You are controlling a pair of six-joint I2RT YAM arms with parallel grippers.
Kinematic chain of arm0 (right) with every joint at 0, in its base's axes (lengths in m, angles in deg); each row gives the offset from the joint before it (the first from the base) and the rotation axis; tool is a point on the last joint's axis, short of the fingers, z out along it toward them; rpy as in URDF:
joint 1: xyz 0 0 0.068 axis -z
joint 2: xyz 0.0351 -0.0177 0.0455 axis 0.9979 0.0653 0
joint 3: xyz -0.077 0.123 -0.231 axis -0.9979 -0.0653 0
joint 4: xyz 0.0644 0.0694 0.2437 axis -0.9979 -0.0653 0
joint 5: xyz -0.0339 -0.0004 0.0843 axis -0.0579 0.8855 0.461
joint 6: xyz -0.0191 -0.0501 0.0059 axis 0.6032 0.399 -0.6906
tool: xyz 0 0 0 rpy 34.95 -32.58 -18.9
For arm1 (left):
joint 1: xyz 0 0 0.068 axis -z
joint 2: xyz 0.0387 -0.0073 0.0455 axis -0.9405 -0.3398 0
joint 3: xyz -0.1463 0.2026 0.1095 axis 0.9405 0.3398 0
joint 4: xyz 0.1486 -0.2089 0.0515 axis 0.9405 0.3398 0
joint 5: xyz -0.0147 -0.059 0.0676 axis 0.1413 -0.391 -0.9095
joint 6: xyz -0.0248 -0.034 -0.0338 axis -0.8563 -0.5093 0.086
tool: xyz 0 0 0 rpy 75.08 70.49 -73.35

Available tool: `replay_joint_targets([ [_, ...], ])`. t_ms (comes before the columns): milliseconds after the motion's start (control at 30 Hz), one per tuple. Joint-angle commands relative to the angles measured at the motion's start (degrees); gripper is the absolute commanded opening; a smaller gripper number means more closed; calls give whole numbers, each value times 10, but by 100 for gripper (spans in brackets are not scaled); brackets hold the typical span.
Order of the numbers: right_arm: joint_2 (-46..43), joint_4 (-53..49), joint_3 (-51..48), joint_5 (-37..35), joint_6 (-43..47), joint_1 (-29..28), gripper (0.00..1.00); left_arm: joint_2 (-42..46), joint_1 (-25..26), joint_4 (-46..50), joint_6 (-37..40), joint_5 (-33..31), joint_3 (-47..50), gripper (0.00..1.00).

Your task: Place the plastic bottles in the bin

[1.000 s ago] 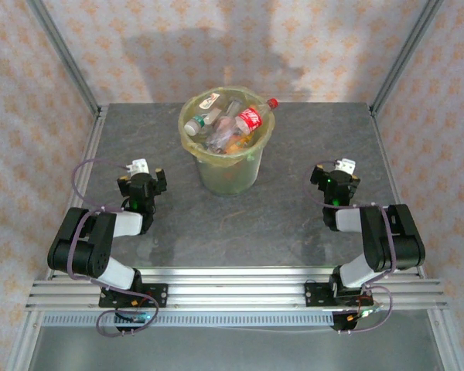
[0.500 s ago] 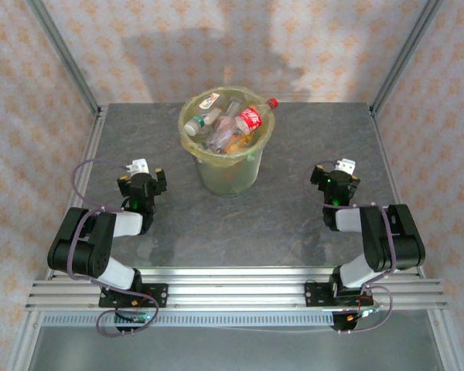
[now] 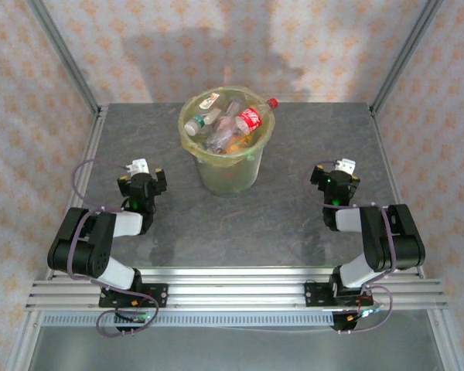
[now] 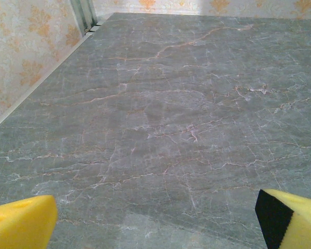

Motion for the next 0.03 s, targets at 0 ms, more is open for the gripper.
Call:
replay_joint_targets([
  [0,3,-2,7,6,6,4,99,2,-5,-5,11,-3,-12,100],
])
